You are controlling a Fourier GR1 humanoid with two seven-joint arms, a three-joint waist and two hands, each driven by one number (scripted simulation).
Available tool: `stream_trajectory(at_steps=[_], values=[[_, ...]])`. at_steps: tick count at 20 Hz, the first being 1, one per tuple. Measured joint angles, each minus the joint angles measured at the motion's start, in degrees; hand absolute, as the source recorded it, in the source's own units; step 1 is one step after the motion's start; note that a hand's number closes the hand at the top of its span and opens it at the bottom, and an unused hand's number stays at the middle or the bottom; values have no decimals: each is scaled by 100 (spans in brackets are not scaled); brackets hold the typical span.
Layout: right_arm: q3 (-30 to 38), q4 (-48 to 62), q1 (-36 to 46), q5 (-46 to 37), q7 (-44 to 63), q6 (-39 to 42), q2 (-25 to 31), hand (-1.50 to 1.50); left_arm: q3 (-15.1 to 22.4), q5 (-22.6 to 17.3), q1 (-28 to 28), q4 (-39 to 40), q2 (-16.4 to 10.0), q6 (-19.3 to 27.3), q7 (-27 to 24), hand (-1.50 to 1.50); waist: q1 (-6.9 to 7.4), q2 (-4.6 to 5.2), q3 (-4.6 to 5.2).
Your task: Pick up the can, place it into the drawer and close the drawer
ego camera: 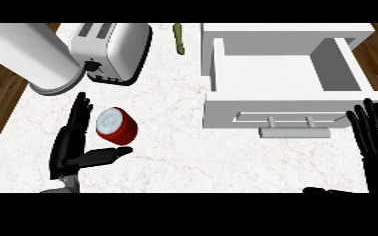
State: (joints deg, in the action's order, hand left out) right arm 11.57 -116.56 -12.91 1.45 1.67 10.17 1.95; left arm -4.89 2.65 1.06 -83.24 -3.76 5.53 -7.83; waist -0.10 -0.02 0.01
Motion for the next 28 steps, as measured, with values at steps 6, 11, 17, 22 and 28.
stream_trajectory(at_steps=[6, 11, 17, 22, 28], values=[[36, -101, -281, -21, -173, 100, -63, -150, -147, -101, -39, 587, -54, -136, -447, -150, -7, 0, -1], [27, -162, -193, -24, -70, 70, -76, -150, -224, -129, 13, 949, -85, -203, -785, -150, -4, -1, 0], [71, -275, -166, 51, 75, 96, -39, -150, -406, -252, -246, 1677, -123, -230, -1101, -150, -8, 0, 0], [218, -311, -153, 164, 118, 140, -23, -150, -476, -297, -515, 2244, -122, -226, -1396, -150, -13, 1, 0], [263, -553, -91, 242, 422, 164, -21, -150, -516, -367, -741, 2434, -216, -200, -1384, -150, -10, -1, -1]])
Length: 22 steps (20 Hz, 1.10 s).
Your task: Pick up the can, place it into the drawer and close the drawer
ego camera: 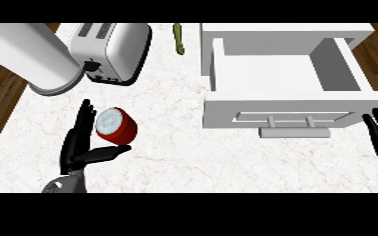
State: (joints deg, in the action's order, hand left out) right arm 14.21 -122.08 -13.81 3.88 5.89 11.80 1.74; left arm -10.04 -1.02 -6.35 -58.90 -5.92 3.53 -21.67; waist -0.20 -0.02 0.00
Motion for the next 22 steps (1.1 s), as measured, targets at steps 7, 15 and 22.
stream_trajectory(at_steps=[7, 15, 22], values=[[-289, 174, -59, -242, -221, -129, -98, -150, 13, -12, -297, 490, 74, 120, -219, -150, -2, 2, 0], [-202, -16, -168, -68, -177, -63, -33, -150, -14, -43, -878, 1215, 82, 183, -375, -150, -21, 2, 2], [-99, -230, -278, 58, -45, 49, -53, -150, 41, -92, -1168, 1414, 89, 115, -453, 150, -14, 0, 0]])
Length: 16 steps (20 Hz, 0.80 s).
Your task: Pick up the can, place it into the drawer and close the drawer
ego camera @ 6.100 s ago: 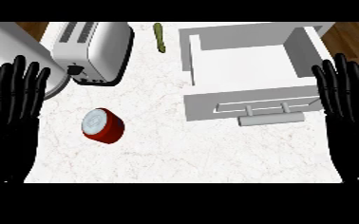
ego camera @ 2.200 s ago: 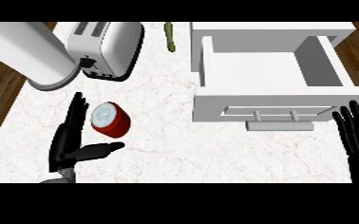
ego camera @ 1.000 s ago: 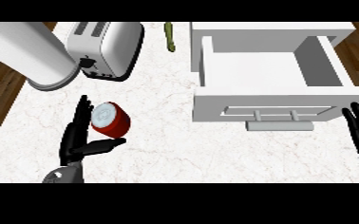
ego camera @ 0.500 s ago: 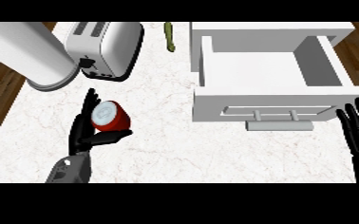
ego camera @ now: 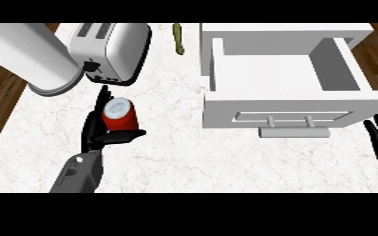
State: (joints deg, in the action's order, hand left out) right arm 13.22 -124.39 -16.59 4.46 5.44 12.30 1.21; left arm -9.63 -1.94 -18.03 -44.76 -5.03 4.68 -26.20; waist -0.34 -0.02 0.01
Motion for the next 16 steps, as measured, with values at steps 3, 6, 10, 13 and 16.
stream_trajectory(at_steps=[3, 6, 10, 13, 16], values=[[72, 139, 145, 31, 6, 3, 17, -150, -48, -24, -192, 360, -22, -64, -262, 150, -1, -1, -4], [32, 30, -7, 37, -24, 24, -43, -150, -22, -62, -249, 365, 45, -69, -310, 150, 3, -7, -12], [46, 125, 44, 48, -66, -2, -30, -150, 68, -186, -322, 84, 235, -116, -20, 150, 13, -5, -5], [165, 21, 58, 133, 38, 6, 10, -150, 88, -280, -313, -152, 146, -264, 154, 150, 14, -4, -4], [95, 86, 27, 86, -71, -26, -44, -150, 52, -375, -132, -394, 39, -338, 196, 150, 17, -4, -1]])
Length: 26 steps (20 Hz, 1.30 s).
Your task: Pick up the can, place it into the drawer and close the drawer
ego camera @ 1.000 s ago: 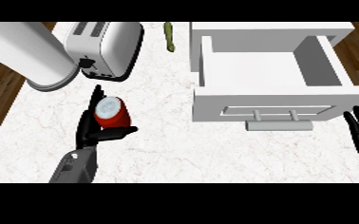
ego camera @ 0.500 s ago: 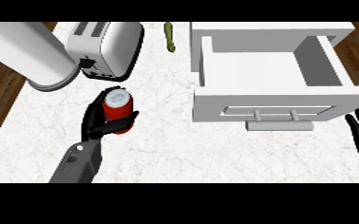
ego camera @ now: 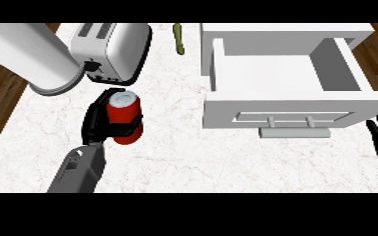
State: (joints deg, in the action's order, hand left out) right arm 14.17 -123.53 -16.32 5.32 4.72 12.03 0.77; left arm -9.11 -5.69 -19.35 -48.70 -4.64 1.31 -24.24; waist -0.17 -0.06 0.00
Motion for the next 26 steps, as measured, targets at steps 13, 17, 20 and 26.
stream_trajectory(at_steps=[13, 17, 20, 26], values=[[6, -266, 25, 93, 238, -108, 40, -150, 268, -194, 527, -1806, -88, 1, 857, 150, 8, -3, -1], [9, -322, -198, 109, 79, -48, 17, -150, 582, 11, 447, -2440, 27, 241, 1353, 150, 3, -6, -1], [76, -233, -97, 149, 63, -36, 42, -150, 794, 198, 198, -2736, 126, 431, 1663, 150, -4, -4, -2], [219, -309, -223, 295, 46, 54, 66, -150, 1160, 446, -460, -3156, 359, 811, 2510, 150, -17, -4, -2]])
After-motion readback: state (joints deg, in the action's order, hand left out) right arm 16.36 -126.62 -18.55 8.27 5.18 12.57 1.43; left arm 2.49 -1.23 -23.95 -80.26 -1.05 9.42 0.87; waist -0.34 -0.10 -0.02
